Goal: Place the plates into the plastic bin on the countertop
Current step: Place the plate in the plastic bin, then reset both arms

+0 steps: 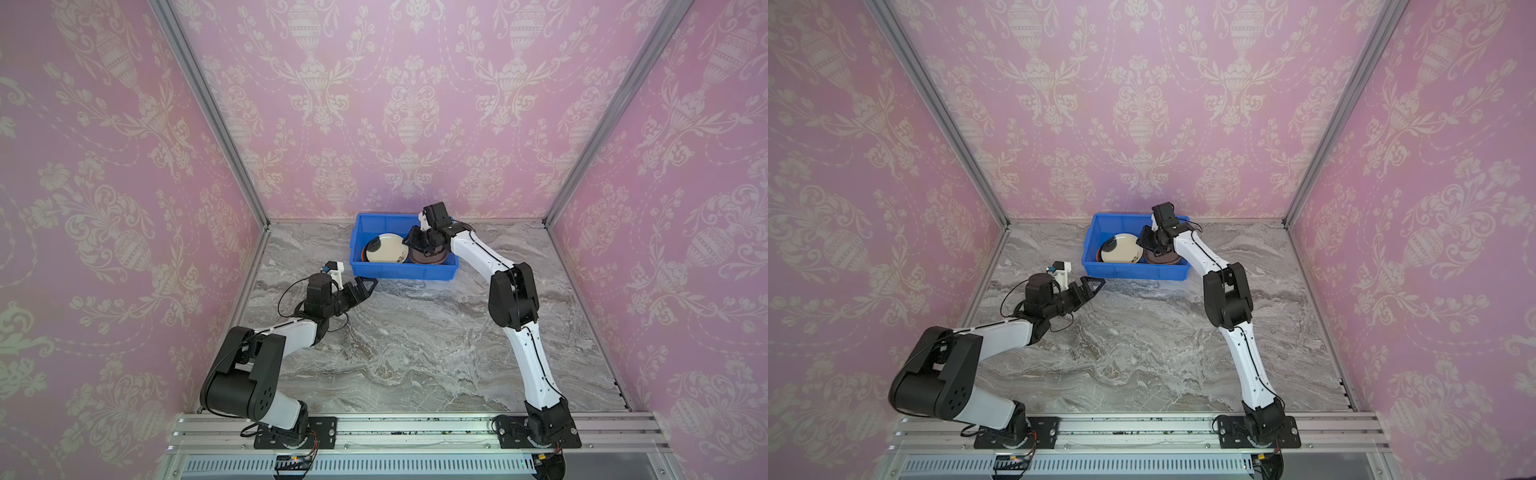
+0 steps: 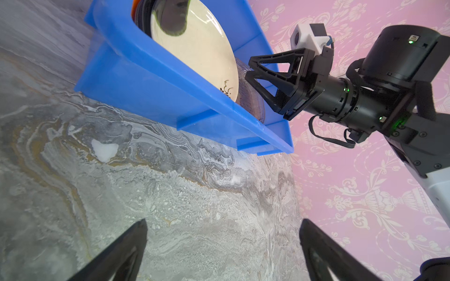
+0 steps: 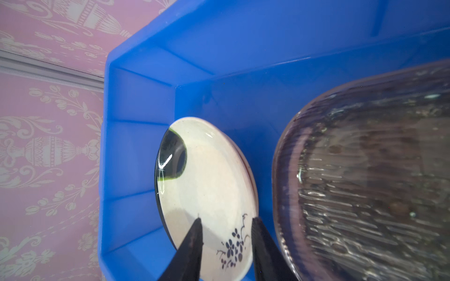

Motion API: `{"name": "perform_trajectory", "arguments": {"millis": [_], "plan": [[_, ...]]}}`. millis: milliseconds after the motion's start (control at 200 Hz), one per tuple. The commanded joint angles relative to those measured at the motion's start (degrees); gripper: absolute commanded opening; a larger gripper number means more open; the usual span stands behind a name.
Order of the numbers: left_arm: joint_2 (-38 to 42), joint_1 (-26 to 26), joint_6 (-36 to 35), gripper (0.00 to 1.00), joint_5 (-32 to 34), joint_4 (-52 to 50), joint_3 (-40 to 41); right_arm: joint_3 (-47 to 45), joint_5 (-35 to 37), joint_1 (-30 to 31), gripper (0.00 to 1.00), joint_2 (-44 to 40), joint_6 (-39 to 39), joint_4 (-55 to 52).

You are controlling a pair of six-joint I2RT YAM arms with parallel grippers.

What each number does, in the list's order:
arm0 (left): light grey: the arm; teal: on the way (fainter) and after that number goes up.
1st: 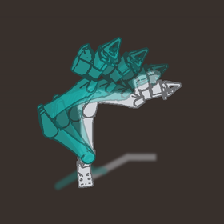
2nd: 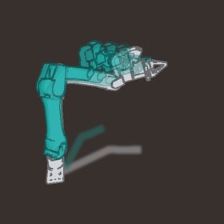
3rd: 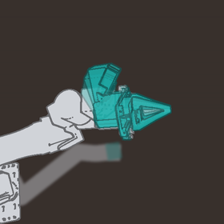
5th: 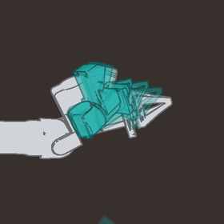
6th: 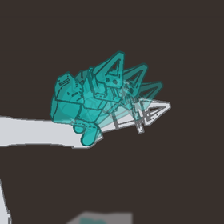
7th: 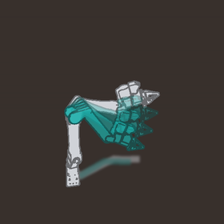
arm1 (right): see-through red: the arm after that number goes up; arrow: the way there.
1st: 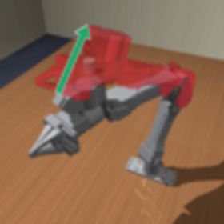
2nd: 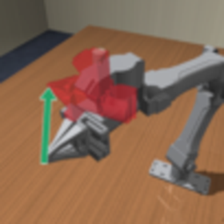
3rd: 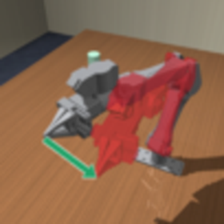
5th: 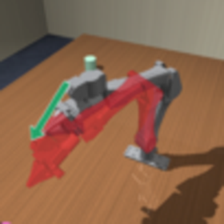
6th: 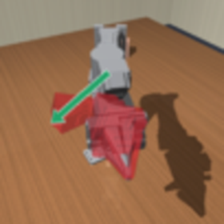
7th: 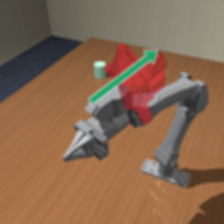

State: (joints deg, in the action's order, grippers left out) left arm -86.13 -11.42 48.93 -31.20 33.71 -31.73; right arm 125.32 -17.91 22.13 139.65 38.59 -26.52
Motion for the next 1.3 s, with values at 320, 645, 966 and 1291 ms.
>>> {"name": "perform_trajectory", "arguments": {"millis": [320, 645, 966, 1291], "plan": [[-2.4, 0.5, -0.5, 0.99, -1.5, 2.7, -1.3, 6.2, 2.1, -0.3, 0.23, 4.0, -3.2, -5.8], [-2.9, 1.0, -0.2, 0.99, -1.9, 3.2, -1.2, 6.9, 0.9, -0.1, 0.16, 7.1, -3.0, -5.5], [-3.2, 1.0, -0.1, 0.99, -1.7, 3.4, -0.9, 7.6, -1.3, 0.5, 0.13, 8.1, -1.9, -4.0], [-2.3, 1.1, -0.6, 0.99, -1.1, 3.0, -0.8, 3.7, -1.1, 0.3, 0.20, 5.7, -1.0, -1.5]]}}
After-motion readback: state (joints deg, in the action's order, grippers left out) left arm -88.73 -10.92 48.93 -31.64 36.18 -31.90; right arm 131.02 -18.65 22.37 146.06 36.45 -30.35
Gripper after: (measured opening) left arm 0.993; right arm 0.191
